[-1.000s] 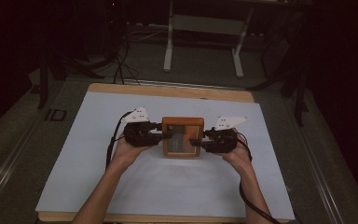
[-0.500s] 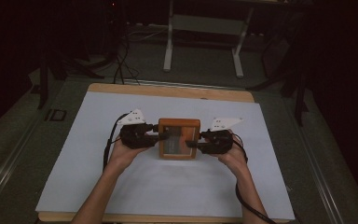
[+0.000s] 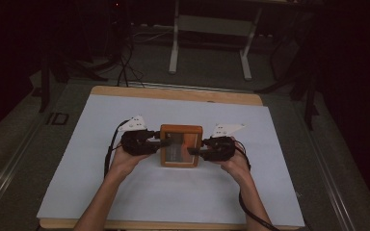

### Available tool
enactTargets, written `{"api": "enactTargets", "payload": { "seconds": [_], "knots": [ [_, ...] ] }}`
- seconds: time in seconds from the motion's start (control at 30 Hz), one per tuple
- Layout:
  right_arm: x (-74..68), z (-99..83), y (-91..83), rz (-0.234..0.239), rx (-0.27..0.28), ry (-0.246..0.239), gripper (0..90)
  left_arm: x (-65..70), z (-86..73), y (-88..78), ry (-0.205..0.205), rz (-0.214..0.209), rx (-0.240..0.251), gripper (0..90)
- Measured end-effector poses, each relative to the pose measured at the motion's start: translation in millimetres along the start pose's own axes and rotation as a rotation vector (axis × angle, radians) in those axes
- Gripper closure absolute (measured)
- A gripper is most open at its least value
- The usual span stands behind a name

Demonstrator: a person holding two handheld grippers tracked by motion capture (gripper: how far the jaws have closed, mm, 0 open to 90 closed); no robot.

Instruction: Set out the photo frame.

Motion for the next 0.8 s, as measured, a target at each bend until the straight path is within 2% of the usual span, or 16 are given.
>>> {"api": "enactTargets", "payload": {
  "seconds": [0.3, 0.63, 0.8],
  "knots": [
    [4.7, -10.3, 12.9, 0.006, 0.002, 0.063, 60.4, -6.0, -11.7, 2.9, -0.038, 0.005, -0.006, 59.8],
    [12.0, -16.0, 23.8, 0.006, -0.020, 0.103, 59.5, -12.1, -23.6, 7.5, -0.087, 0.009, -0.021, 59.4],
    [14.4, -15.6, 26.9, 0.011, -0.017, 0.112, 59.4, -16.3, -27.7, 7.3, -0.111, 0.006, -0.007, 59.5]
  ]
}}
Point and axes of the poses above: each handheld gripper's, and its own axes: y roughly forward along the jaws, z roughly out of its top, x roughly to its right, the point moved 1 cm from there along y, roughly forward along the jaws, and after that the axes turned 11 degrees about y, right-handed, at the moved point
